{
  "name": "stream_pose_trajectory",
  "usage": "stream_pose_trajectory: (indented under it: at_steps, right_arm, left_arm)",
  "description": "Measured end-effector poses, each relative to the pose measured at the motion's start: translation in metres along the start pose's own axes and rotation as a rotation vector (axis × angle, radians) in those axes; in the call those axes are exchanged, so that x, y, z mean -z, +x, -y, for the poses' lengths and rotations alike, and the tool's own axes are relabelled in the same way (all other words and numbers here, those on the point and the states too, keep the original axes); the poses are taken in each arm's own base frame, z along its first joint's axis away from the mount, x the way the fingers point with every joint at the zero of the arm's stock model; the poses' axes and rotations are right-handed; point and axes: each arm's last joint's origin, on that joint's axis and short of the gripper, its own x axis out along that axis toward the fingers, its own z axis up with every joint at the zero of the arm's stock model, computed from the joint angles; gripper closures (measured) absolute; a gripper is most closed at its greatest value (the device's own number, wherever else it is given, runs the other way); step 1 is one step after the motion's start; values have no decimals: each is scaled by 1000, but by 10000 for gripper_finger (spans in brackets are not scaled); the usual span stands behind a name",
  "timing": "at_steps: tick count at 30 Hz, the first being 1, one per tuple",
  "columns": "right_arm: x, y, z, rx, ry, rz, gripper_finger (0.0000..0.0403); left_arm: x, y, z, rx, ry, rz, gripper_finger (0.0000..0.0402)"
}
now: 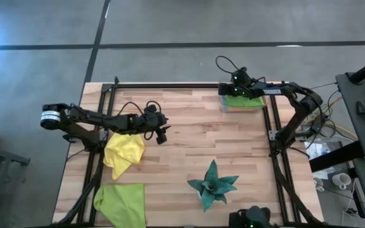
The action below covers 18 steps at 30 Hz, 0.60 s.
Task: Fold microfiber towels
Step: Put the green microfiber cloth into the transparent bin
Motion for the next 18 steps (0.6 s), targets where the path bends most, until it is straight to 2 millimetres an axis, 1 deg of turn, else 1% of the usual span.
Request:
stream_pose_trajectory:
  at_steps: [3,7,10,13,15,18]
  right_arm:
    - [-7,-19,-4,-7,-27,49,394]
    - [-13,-51,-6,19,-67,95,394]
    - [-13,-77,-2,131,-118,86,394]
    - [-14,-101,3,305,-177,64,394]
    - [-14,-110,6,403,-211,39,394]
    - [-15,-112,7,408,-224,27,394]
  left_arm:
    - [0,0,0,0,0,0,244]
    - [0,0,0,0,0,0,244]
    - [0,0,0,0,0,1,244]
    - [0,0,0,0,0,2,244]
    - [0,0,0,0,0,2,244]
    - [0,0,0,0,-1,3,244]
